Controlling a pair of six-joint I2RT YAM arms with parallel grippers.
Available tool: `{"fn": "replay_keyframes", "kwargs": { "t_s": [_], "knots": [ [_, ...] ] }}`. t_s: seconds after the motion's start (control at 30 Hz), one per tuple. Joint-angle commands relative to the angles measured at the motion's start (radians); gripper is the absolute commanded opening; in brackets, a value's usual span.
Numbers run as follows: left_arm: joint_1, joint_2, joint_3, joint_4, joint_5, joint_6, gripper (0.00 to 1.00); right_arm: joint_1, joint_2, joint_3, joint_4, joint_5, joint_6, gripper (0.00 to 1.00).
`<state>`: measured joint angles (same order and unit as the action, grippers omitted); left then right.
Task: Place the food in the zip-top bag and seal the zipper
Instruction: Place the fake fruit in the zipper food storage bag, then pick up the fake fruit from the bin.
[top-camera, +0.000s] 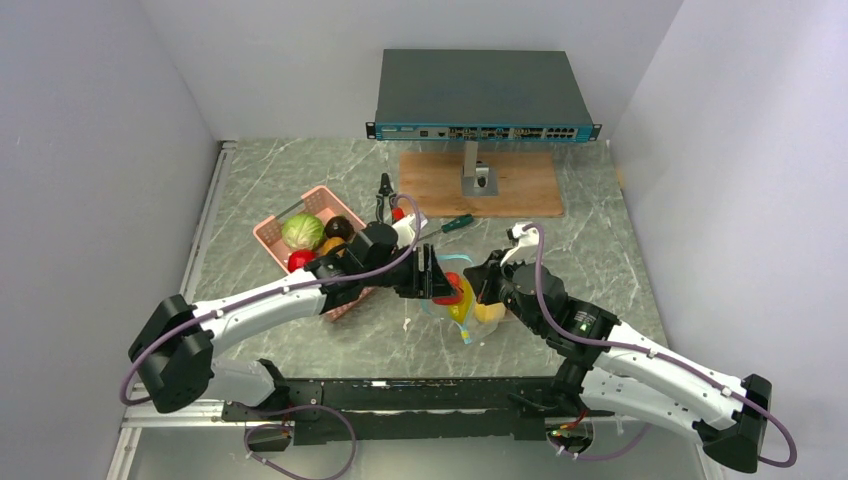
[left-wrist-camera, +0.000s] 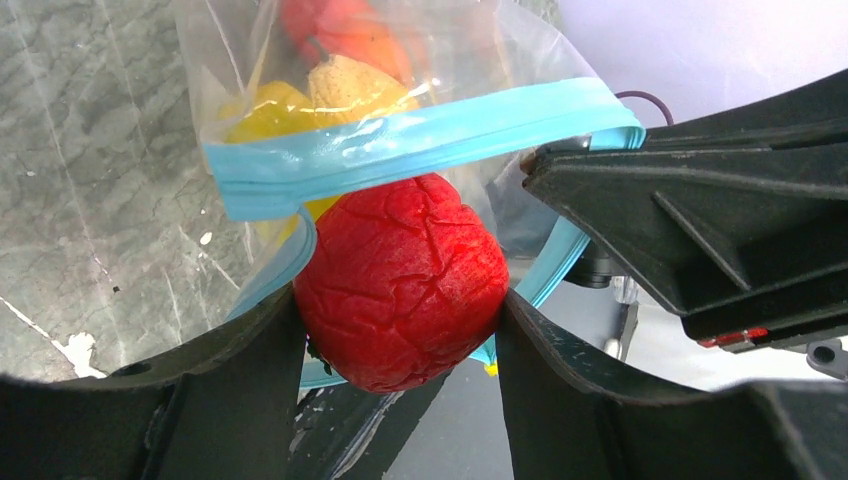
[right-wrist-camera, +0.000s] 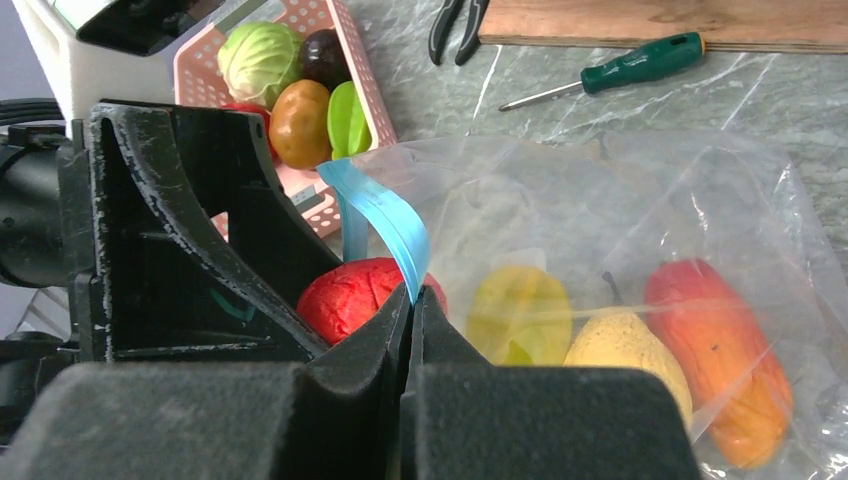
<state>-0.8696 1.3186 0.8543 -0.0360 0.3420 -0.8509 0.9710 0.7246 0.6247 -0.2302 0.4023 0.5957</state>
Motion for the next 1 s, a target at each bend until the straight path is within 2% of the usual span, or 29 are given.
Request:
{"fn": "replay_keyframes", "kwargs": {
  "t_s": [0.0,0.1,0.13,0.3,0.63,0.97],
  "knots": [
    [-0.007,0.023,0.062,0.015,0.009,0.01,0.57,0.005,-0.016,0.001,0.067,-0.011,0.014,0.0],
    [-0.007,0.04,0.081,-0.005,0.004,0.02,0.77,0.005,-0.009,0.004,0.066,-0.013,0.013,0.0],
    [-0.006,0.04,0.086,-0.012,0.001,0.024,0.81,0.004,-0.008,0.005,0.064,-0.013,0.013,0.0],
    [-0.007,0.016,0.085,-0.024,-0.014,0.041,0.9,0.004,-0.026,0.001,0.056,-0.005,0.012,0.0],
    [-0.007,-0.119,0.06,-0.163,-0.117,0.094,0.95,0.005,-0.025,-0.002,0.052,0.003,0.012,0.0],
    [0.007,-0.327,0.036,-0.468,-0.453,0.157,0.98,0.005,-0.014,-0.01,0.06,0.003,0.013,0.0]
  ]
}}
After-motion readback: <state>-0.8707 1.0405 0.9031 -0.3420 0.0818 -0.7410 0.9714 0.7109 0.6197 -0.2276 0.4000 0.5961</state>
